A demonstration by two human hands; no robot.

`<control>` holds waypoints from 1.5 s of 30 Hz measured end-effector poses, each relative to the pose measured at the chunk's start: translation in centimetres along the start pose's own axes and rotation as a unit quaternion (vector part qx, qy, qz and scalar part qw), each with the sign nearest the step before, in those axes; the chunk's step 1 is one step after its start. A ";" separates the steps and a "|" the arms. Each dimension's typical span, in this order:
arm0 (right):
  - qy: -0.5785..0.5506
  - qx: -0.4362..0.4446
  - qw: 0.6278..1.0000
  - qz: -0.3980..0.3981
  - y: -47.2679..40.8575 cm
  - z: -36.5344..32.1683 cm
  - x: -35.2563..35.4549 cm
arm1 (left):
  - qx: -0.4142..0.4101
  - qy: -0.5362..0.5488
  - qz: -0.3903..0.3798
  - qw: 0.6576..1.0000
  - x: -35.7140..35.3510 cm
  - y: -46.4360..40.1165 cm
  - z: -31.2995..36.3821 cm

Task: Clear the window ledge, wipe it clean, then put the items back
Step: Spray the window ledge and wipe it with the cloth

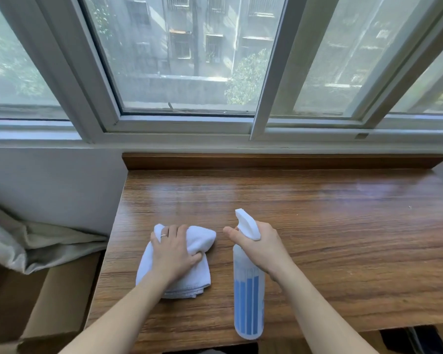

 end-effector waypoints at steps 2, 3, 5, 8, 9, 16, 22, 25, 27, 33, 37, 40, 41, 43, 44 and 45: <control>0.001 0.000 1.000 -0.001 -0.1 0.3 0.4 | 0.002 0.005 0.025 1.000 -0.2 1.5 -0.2; 0.003 -0.004 1.000 0.000 -0.2 0.5 0.6 | 0.006 0.008 0.037 0.999 -0.2 2.2 -0.2; 0.006 -0.012 1.000 -0.002 -0.3 0.9 1.1 | 0.019 0.011 0.053 0.998 -0.2 3.1 -0.1; 0.014 -0.023 1.000 -0.009 -0.5 1.6 1.8 | 0.038 0.008 0.063 0.997 -0.1 3.5 0.0; 0.019 -0.029 0.999 -0.010 -0.6 1.8 2.0 | 0.043 0.007 0.065 0.997 -0.1 3.5 0.1; 0.017 -0.044 0.999 -0.006 -1.5 2.8 3.1 | 0.054 0.009 0.070 0.996 0.1 3.5 0.2; 0.033 -0.024 0.999 -0.015 -2.3 2.6 3.0 | 0.064 0.018 0.066 0.996 -0.2 3.0 0.3; 0.033 -0.025 0.999 -0.013 -2.9 2.5 3.2 | 0.069 0.032 0.071 0.995 -0.3 2.6 0.3; 0.017 -0.022 1.000 -0.011 -3.5 2.6 3.3 | 0.070 0.043 0.075 0.994 -0.3 2.2 0.5; 0.021 -0.012 1.000 -0.009 -5.2 2.8 3.7 | 0.063 0.052 0.067 0.994 -0.4 -0.9 2.2; 0.010 -0.020 1.000 -0.008 -6.5 3.1 4.1 | 0.058 0.046 0.053 0.996 -0.7 -4.3 3.8; 0.021 -0.024 0.999 -0.007 -7.3 3.4 4.3 | 0.066 0.035 0.037 0.996 -0.8 -7.1 4.9; 0.025 -0.024 0.999 -0.006 -7.6 3.4 4.4 | 0.070 0.032 0.029 0.997 -0.6 -8.1 5.2; 0.032 -0.023 0.999 -0.002 -8.3 3.5 4.7 | 0.075 0.022 0.005 0.997 -0.4 -10.0 5.8; 0.034 -0.022 0.999 -0.001 -8.6 3.5 4.9 | 0.078 0.014 -0.008 0.997 -0.3 -10.9 6.1; 0.036 -0.022 0.999 -0.002 -8.9 3.5 5.0 | 0.080 0.005 -0.017 0.997 -0.3 -11.8 6.3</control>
Point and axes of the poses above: each hand's wrist, its own y-axis away from the middle knuckle, its own x-axis out of the back of the hand, z = x × y, the point moved 7 cm from there along -y, towards the middle knuckle, and after that the axes turned 10 degrees about x, right-handed, at the moved point
